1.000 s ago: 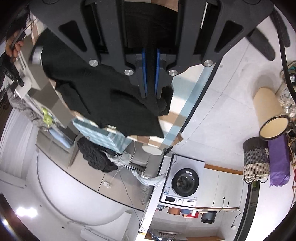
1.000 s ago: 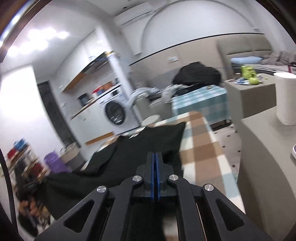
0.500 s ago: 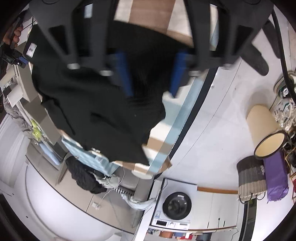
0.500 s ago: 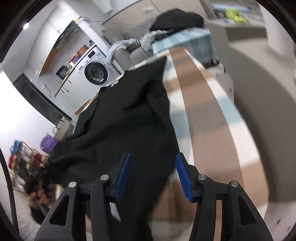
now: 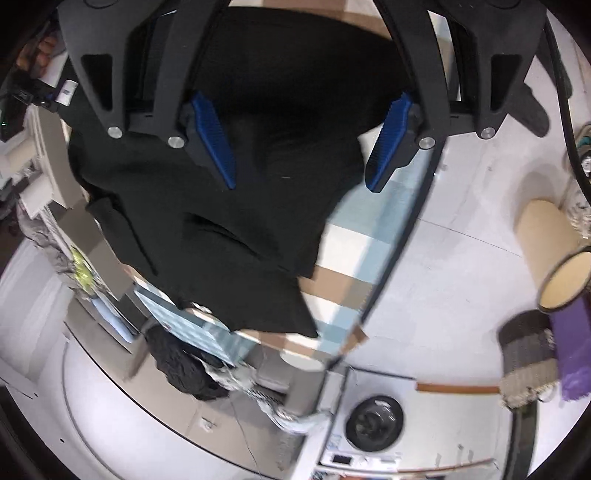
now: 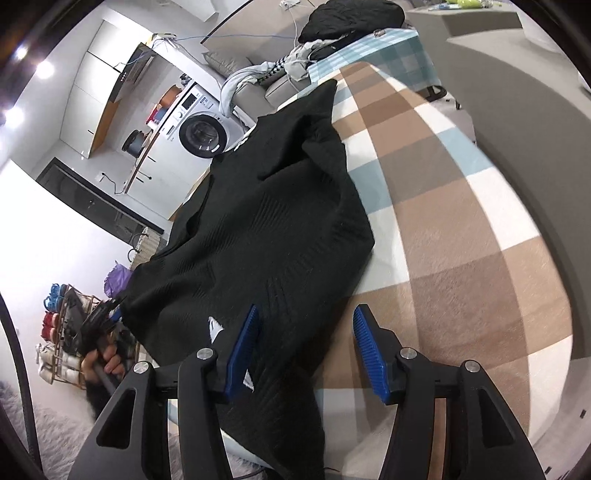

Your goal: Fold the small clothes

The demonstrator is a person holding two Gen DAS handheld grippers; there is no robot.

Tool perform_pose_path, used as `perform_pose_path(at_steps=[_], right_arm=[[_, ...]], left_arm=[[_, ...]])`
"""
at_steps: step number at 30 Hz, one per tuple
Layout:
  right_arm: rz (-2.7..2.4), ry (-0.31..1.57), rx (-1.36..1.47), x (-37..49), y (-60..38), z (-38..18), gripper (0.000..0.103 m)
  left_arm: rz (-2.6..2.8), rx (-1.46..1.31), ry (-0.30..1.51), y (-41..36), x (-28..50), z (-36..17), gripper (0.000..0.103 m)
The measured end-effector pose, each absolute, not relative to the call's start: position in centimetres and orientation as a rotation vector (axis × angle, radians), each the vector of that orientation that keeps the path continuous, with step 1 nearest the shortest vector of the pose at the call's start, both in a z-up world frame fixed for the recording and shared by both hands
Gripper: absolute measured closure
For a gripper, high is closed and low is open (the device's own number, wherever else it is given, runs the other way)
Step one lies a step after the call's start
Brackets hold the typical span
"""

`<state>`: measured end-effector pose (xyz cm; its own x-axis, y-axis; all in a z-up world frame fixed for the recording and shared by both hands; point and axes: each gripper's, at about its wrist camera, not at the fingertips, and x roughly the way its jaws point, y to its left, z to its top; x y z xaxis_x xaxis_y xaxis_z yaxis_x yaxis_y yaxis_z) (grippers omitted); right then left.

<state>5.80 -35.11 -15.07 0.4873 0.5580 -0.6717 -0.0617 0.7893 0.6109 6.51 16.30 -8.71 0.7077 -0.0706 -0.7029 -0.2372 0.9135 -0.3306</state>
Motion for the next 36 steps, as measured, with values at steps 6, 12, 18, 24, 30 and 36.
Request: perform_pose_path(at_steps=[6,12,18,24,30,36], right_arm=[[0.467,0.985,0.586,6.0,-34.4,-15.1,0.056],[0.457,0.729,0.368,5.3,-33.1,-10.4,0.095],[0.38,0.539,0.279,4.8,-34.4,-7.4,0.097],[0.35,0.45,0.345,6.9,-35.9,-6.8,0.097],[0.311,0.556,0.316,13.3,-33.9,-7.2,0.097],[0.236,0.659,0.306,20.4,-32.6,-9.4,0.097]], left_arm=[[0.067,-0.504,0.78,16.1,6.7,-10.0,0.09],[0.046,-0.506,0.689,15.0,3.3,-8.5,0.094],[0.041,-0.479,0.587,14.2,0.2,-6.0,0.096],[0.028,-0.504,0.531,14.8,0.5,-4.8,0.096],[0.047,-0.492,0.545,15.8,5.2,-5.1,0.096],[0.09,-0.453,0.59,16.3,10.3,-6.5,0.096]])
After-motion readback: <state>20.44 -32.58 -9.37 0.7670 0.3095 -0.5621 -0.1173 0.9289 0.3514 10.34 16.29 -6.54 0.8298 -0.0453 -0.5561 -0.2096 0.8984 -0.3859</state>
